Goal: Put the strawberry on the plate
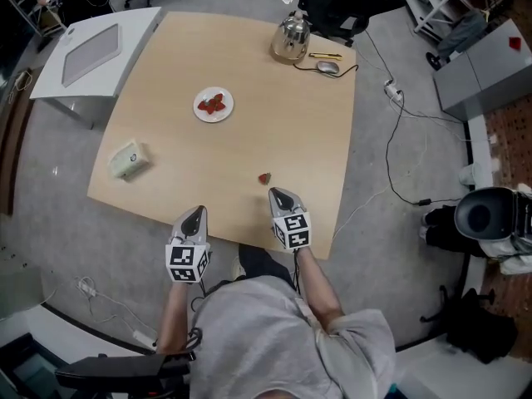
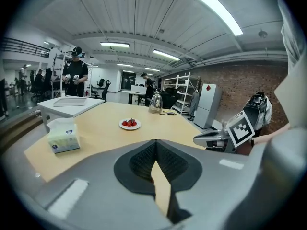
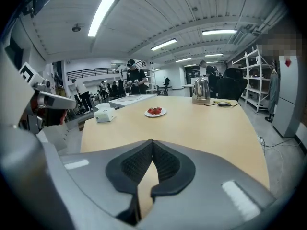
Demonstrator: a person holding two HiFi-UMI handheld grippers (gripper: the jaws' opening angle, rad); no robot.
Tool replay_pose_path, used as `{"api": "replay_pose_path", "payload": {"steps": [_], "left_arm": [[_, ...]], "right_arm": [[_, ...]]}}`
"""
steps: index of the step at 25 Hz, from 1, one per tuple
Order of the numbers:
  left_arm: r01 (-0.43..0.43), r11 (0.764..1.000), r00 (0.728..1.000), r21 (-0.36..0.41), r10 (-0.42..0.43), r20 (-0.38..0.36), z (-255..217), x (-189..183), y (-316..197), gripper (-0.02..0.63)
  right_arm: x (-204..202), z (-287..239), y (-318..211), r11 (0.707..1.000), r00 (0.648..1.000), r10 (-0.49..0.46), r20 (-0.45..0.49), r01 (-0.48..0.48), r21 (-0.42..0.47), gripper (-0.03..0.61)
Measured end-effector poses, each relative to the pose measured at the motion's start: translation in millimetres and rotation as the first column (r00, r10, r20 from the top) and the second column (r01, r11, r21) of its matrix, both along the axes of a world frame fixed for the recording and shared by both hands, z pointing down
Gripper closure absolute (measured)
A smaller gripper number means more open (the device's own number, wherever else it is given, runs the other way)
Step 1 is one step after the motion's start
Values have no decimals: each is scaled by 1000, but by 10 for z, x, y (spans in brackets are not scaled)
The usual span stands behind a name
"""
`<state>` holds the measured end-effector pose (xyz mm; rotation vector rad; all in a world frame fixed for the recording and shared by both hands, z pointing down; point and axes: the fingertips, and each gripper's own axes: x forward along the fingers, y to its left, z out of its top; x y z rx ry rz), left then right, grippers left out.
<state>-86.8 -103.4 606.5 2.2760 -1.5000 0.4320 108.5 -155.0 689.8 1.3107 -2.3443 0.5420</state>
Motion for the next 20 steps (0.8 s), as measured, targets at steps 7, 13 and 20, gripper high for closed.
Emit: {"api": "replay_pose_path", "payload": {"steps": [7,13,20], "left_arm": [[11,1000,1000,-27,-11,5,52,32,-89,594],[48,998,999,-39,-48,15,58,-87,-206,594],[79,995,997,-67,-78,16,127,-180,-280,594]], "right_arm": [[-17,378,-152,996,998,-38,-55,33,-78,513],[-50,614,-276,990,996,-49,-69,39,-133,457],[-87,826,-382,982,993,-66,-99,47,-183,418]]}}
